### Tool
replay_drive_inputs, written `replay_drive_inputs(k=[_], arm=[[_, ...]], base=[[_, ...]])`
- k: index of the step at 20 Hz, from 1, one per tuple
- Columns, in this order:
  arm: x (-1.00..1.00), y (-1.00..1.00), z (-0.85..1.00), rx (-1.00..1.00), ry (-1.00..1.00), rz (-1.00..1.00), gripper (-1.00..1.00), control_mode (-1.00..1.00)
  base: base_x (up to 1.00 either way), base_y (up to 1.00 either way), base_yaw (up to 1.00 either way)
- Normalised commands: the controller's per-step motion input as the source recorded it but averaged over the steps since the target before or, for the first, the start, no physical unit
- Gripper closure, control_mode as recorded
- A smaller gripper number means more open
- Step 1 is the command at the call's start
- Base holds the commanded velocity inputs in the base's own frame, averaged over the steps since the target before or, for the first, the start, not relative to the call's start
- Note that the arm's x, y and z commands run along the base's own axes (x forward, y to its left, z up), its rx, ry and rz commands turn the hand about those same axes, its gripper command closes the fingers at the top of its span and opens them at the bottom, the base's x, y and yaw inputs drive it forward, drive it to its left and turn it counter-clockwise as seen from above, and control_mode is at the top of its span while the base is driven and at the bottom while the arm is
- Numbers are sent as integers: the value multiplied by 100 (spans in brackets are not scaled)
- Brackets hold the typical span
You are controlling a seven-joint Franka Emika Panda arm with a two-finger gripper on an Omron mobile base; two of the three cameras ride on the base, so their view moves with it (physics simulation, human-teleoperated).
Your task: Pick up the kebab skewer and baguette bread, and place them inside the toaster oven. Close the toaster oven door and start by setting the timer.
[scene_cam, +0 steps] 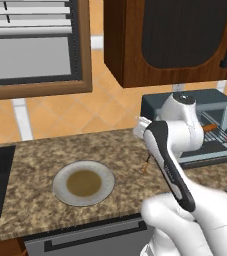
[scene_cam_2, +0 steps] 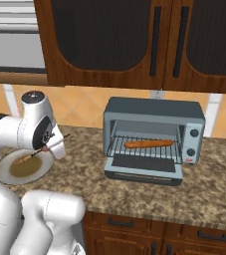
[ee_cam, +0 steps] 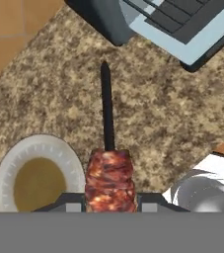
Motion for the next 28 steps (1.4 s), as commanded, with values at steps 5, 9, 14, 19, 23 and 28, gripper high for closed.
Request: replay_drive_inputs(k=[5,9,14,19,23,28], arm=[[-4,-84,14,9,-4,-36,100,-100],[-11,-96,18,10,0,-32,100,-100],[-2,-100,15,10,-1,-28,100,-100],[1,-99,6,10,-5,-26,100,-100],[28,-77,1,5,-3,-8,100,-100],[45,-59,0,0,-1,0,100,-100]], base=[[0,0,0],[0,0,0],[0,0,0],[0,0,0],[0,0,0],[0,0,0]])
